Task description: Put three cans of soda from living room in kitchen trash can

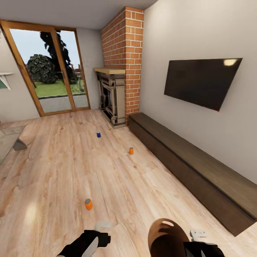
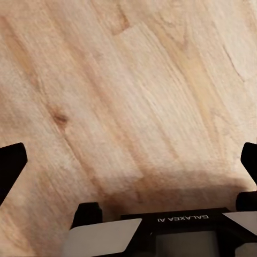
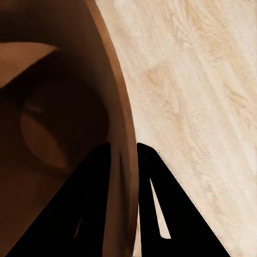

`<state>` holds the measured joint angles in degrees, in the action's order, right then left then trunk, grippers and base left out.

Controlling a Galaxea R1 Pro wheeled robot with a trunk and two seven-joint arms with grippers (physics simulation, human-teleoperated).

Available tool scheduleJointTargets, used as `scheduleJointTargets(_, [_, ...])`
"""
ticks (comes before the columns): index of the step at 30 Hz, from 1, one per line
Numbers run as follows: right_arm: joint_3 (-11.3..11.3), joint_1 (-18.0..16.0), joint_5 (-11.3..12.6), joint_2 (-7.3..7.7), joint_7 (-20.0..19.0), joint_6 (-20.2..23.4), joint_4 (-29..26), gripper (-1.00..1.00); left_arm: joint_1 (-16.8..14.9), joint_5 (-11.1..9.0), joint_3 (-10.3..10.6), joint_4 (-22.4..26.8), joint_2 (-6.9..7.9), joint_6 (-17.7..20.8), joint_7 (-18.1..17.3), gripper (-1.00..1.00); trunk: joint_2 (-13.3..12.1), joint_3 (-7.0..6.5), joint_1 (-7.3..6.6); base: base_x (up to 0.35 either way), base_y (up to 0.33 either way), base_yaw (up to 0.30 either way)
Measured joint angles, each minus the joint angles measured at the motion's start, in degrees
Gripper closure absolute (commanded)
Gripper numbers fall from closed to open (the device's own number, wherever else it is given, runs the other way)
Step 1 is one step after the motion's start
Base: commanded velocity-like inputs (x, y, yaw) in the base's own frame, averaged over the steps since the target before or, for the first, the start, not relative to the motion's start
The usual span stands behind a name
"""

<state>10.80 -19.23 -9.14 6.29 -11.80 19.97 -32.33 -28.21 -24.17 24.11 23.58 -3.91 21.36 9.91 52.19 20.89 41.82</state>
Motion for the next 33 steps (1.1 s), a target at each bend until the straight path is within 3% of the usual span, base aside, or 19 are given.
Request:
scheduleJointTargets(16, [0.2, 0.0, 0.0, 0.31, 0.0, -0.1, 0.0, 1.0, -0.1, -0.1, -0.3, -7.9, 1.31, -2.2, 0.7, -1.0, 0.0, 0.0, 0.0, 0.103, 0.35, 0.0])
scheduleJointTargets(25, [0.3, 0.0, 0.1, 0.32, 0.0, 0.0, 0.0, 1.0, -0.2, -0.1, -0.3, -8.5, 1.69, -2.8, 0.7, -1.0, 0.0, 0.01, 0.0, 0.158, 0.333, -0.015])
scheduleJointTargets(33, [0.1, 0.0, 0.1, 0.31, -0.1, 0.0, -0.1, 1.0, -0.2, -0.1, -0.3, -8.5, 1.64, -3.9, 0.7, -1.0, 0.0, 0.02, 0.0, 0.254, 0.276, -0.196])
